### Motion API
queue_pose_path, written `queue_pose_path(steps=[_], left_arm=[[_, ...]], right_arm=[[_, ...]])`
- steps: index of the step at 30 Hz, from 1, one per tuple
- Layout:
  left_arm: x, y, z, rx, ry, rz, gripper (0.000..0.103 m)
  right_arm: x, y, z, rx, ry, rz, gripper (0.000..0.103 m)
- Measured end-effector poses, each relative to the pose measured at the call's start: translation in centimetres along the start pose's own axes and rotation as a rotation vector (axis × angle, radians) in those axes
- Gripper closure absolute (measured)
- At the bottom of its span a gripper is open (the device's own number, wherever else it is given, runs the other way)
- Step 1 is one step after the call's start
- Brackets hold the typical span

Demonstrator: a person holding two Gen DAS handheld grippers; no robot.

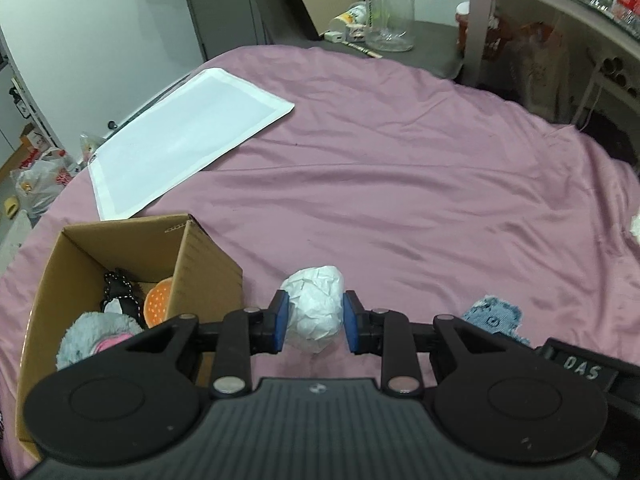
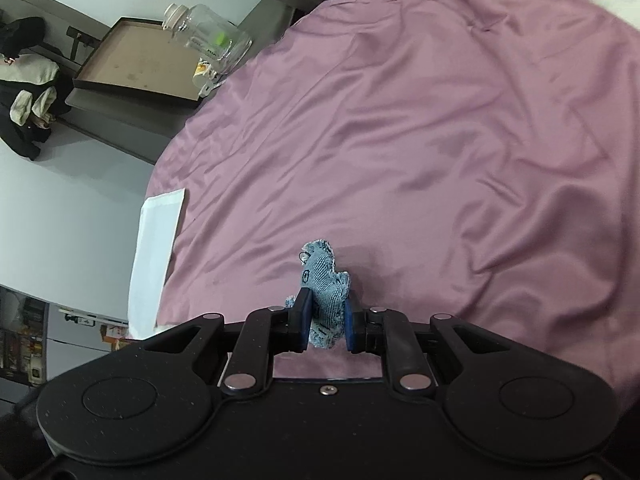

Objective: Organize soft objects
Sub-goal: 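Carry the tissue ball and octopus plush over the box with both grippers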

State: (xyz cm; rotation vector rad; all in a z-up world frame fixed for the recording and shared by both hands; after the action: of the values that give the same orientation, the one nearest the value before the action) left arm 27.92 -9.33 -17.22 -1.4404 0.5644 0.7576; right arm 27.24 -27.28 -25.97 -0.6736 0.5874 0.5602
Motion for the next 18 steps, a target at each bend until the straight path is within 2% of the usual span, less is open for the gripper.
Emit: queue_pose_path(steps=[6, 18], left_arm=[[-2.6, -0.3, 1.3, -0.04, 0.07, -0.024, 0.075], [-6.9, 0.0, 5.7, -0.109, 0.119, -0.067, 0.075]], right_arm=[[-1.6, 0.3, 0.5, -0.026, 0.009, -0.031, 0.087], [-5.0, 1.4, 4.7, -0.098, -0.054, -0.067, 0.087]])
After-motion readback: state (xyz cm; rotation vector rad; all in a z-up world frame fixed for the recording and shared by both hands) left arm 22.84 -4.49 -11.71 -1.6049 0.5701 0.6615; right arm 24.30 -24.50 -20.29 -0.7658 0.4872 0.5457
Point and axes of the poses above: each gripper's, at about its wrist camera, not at the fingertips, and x roughly the way its jaws point, z to its left, y to its underside, the point moved 2 cm from there along x, roughly the way its jaws point, and after that the axes turned 7 degrees about -z, right-handed, at the moved point
